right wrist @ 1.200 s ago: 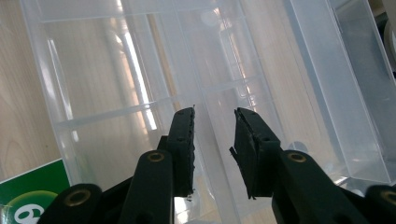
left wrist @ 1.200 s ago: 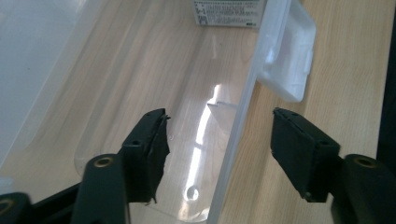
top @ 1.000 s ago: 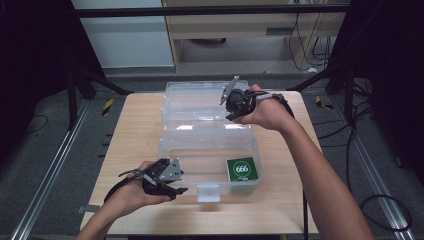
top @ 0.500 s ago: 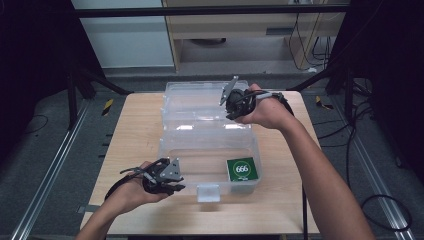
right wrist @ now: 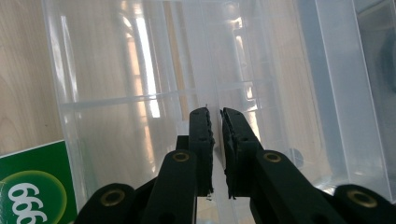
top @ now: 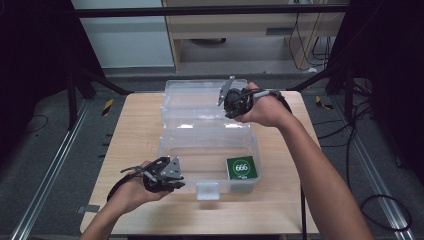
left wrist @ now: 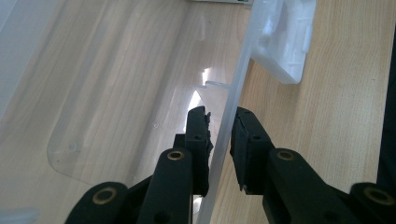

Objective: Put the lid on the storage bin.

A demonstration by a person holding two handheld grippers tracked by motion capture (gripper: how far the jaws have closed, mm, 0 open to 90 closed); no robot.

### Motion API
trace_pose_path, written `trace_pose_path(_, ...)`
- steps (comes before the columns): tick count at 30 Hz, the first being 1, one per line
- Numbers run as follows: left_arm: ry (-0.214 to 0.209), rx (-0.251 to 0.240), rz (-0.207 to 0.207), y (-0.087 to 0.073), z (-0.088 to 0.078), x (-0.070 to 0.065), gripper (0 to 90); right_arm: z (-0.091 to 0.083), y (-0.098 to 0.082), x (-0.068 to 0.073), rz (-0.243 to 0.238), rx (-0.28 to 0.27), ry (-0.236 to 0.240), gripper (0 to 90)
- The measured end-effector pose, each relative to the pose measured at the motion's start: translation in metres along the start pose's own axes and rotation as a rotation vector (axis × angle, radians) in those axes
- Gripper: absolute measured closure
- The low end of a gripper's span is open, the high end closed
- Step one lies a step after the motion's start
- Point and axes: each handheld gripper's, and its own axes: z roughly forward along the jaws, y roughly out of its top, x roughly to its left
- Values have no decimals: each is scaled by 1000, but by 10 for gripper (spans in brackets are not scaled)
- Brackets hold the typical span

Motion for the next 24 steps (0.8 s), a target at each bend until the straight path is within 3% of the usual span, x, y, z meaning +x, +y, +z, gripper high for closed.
trace_pose_path(5, 11, -2, -12, 1, 2, 2, 764, 1, 2, -1, -19, 17, -6, 845)
trace_pose_path(12, 7, 3, -14, 2, 2, 3, 765, -2, 3, -1, -16, 2, 29, 873)
trace_pose_path(24, 32, -4, -20, 1, 3, 1, 759, -8, 3, 5, -26, -14, 42, 888)
